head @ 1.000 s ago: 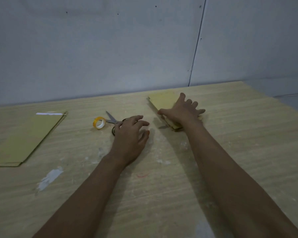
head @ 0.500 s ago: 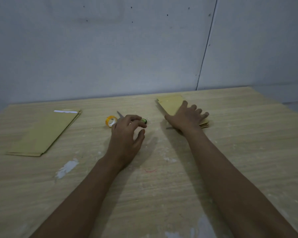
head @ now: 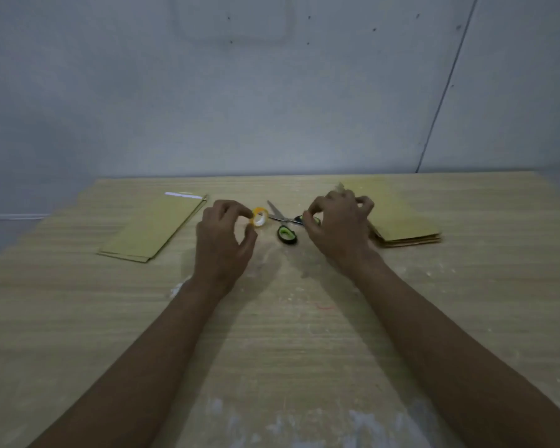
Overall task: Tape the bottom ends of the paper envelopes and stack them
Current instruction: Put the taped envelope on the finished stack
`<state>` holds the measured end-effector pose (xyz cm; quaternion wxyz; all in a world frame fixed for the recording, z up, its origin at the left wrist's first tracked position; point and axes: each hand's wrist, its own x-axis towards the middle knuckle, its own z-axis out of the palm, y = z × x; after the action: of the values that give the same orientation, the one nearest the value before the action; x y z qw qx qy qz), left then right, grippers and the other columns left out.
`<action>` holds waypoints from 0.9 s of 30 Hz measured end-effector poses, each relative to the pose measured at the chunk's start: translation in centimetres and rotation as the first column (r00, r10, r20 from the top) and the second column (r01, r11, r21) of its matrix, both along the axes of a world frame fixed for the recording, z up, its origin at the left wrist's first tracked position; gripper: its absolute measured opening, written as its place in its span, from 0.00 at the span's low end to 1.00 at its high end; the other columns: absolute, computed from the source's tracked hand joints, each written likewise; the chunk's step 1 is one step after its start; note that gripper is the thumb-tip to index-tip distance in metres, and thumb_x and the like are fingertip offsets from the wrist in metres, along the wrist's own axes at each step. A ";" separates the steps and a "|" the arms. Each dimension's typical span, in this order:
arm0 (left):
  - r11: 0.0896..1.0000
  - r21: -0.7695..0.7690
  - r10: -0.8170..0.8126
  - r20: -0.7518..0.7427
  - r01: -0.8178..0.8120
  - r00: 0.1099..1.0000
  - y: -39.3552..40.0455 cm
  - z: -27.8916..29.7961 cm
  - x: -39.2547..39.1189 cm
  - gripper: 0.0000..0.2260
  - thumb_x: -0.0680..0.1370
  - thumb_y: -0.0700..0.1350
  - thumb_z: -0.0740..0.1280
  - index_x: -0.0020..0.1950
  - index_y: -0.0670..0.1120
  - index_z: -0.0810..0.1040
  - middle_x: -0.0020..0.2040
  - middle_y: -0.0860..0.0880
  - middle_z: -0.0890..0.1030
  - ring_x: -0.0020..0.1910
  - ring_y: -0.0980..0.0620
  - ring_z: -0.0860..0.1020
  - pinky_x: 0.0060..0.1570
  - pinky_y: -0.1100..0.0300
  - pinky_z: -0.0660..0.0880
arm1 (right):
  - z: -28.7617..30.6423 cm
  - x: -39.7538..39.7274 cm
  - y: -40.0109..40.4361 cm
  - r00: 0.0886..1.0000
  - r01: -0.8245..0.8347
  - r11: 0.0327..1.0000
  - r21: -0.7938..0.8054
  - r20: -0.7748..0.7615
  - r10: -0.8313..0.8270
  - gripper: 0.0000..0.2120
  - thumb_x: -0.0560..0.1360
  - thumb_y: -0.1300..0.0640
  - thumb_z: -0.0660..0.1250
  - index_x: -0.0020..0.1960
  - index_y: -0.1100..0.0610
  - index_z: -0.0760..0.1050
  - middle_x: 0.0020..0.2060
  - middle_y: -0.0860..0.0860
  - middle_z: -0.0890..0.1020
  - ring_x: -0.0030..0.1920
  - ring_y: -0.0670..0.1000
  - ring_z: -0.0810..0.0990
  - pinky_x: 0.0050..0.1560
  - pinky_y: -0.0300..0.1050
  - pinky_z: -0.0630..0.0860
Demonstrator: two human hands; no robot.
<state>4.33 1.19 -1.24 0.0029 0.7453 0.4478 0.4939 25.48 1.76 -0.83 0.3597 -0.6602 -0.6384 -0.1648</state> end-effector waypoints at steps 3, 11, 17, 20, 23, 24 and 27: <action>0.927 -0.145 0.332 -0.110 -0.345 0.937 1.1 -0.5 -3.9 0.13 0.71 0.45 0.71 0.55 0.47 0.79 0.56 0.44 0.77 0.57 0.39 0.75 0.55 0.45 0.69 | -0.2 -3.2 -1.0 0.976 -0.217 0.976 -0.020 0.014 0.218 0.09 0.72 0.49 0.65 0.35 0.52 0.78 0.33 0.47 0.80 0.41 0.54 0.77 0.49 0.50 0.61; 0.628 -0.495 0.514 -0.315 -0.601 0.797 2.5 -1.3 -10.3 0.26 0.77 0.53 0.67 0.73 0.46 0.66 0.72 0.42 0.69 0.69 0.39 0.70 0.68 0.40 0.58 | -0.5 -8.7 -3.9 0.756 -0.646 0.719 -0.256 -0.338 0.560 0.08 0.74 0.54 0.68 0.36 0.53 0.79 0.32 0.46 0.81 0.35 0.46 0.79 0.39 0.48 0.75; 0.672 -0.435 0.603 -0.147 -0.599 0.784 2.0 -0.6 -10.5 0.14 0.78 0.50 0.66 0.62 0.48 0.76 0.55 0.48 0.84 0.62 0.44 0.77 0.64 0.47 0.60 | -0.1 -10.8 -4.1 0.622 -0.710 0.665 -0.232 -0.648 0.438 0.07 0.76 0.58 0.68 0.40 0.56 0.81 0.31 0.48 0.81 0.32 0.44 0.78 0.36 0.41 0.74; 0.714 -0.378 0.641 0.011 -0.590 0.768 1.5 0.2 -10.4 0.08 0.79 0.46 0.65 0.55 0.47 0.79 0.49 0.45 0.85 0.58 0.41 0.78 0.62 0.49 0.63 | 0.4 -12.3 -3.7 0.397 -0.759 0.639 -0.127 -0.868 0.299 0.05 0.78 0.60 0.66 0.47 0.57 0.80 0.42 0.59 0.82 0.33 0.50 0.79 0.36 0.47 0.76; 0.796 -0.281 0.590 0.158 -0.537 0.792 1.3 0.4 -10.5 0.05 0.78 0.45 0.67 0.52 0.47 0.79 0.44 0.46 0.85 0.50 0.42 0.81 0.64 0.47 0.65 | 1.2 -14.3 -2.5 0.301 -0.769 0.630 -0.106 -0.930 0.210 0.08 0.80 0.57 0.63 0.56 0.51 0.79 0.47 0.58 0.82 0.37 0.53 0.81 0.36 0.47 0.76; 0.827 -0.239 0.554 0.186 -0.510 0.811 1.2 0.4 -10.4 0.04 0.78 0.45 0.67 0.52 0.48 0.79 0.41 0.48 0.84 0.47 0.44 0.82 0.65 0.44 0.65 | 1.5 -15.0 -2.1 0.278 -0.778 0.618 -0.108 -0.942 0.186 0.10 0.81 0.56 0.62 0.59 0.48 0.78 0.47 0.57 0.82 0.39 0.54 0.82 0.38 0.48 0.77; 0.920 -0.145 0.389 0.217 -0.365 0.895 1.0 0.4 -10.2 0.02 0.77 0.46 0.69 0.49 0.50 0.79 0.34 0.57 0.78 0.40 0.50 0.82 0.64 0.39 0.66 | 2.0 -17.1 -0.5 0.209 -0.811 0.578 -0.085 -0.966 0.151 0.15 0.83 0.51 0.58 0.67 0.41 0.73 0.59 0.52 0.78 0.52 0.53 0.82 0.50 0.50 0.81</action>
<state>-5.89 2.15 -0.86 -0.0010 0.5774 0.6044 0.5489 8.37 1.25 1.21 0.4452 -0.4541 -0.5383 0.5530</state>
